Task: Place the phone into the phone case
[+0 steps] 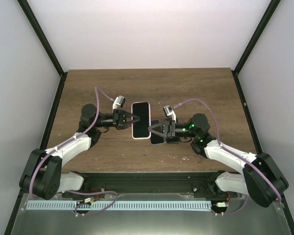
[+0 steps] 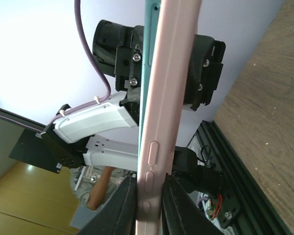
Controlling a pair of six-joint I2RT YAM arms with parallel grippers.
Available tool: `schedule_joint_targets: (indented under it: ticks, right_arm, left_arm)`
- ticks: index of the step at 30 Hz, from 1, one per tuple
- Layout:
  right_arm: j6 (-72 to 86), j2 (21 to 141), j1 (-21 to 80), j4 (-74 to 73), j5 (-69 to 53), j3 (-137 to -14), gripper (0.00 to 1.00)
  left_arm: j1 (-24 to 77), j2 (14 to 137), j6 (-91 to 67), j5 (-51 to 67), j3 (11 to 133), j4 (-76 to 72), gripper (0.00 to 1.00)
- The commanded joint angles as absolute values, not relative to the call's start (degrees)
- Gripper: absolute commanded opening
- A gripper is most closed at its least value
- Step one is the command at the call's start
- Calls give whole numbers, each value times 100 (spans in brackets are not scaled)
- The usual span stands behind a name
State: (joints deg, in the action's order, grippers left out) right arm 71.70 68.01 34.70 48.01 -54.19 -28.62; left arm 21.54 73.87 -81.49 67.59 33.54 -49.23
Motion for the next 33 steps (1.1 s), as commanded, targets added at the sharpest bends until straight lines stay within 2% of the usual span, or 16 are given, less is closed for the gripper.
schedule_joint_targets:
  ticks: [1,4,6,8,10,15,17,22,26,31,33]
  right_arm:
    - [7027,6781,3524,4893,-5342,-3148,9]
    - [6855,6723,3524,4648,-5335,-3130,1]
    - [6746,6662,3524,4468,-5294,-3105,1]
    - [6626,6597,3524,4245,-5245,-3119,1]
    - [6529,6547,3525,4101,-5205,-3133,1]
    - [6357,6373,3529,3720,-5079,-3255,17]
    - [6335,6307,3524,3617,-5033,-3296,28]
    - [6300,6301,3525,3401,-4852,-3448,44]
    - [6261,6464,3515,3196,-4743,-3698,50]
    - [6162,6763,3509,3154,-4705,-4014,51]
    - [6114,6903,3445,3168,-4732,-4131,48]
  left_arm:
    - [2231,7350,-7876,6882,3322,-5169,23]
    - [2232,7339,-7704,6927,3355,-4983,29]
    - [2232,7311,-7421,6951,3426,-4619,32]
    - [2232,7268,-7090,6946,3522,-4153,30]
    - [2232,7220,-6807,6963,3566,-3821,24]
    - [2233,7207,-6306,7174,3646,-3319,16]
    - [2232,7195,-6206,7266,3656,-3227,14]
    - [2241,7059,-6021,7485,3692,-3101,15]
    - [2241,6927,-5605,7630,3792,-2591,16]
    - [2251,6848,-5474,7745,3791,-2410,16]
    - [2251,6824,-5396,7764,3797,-2283,16]
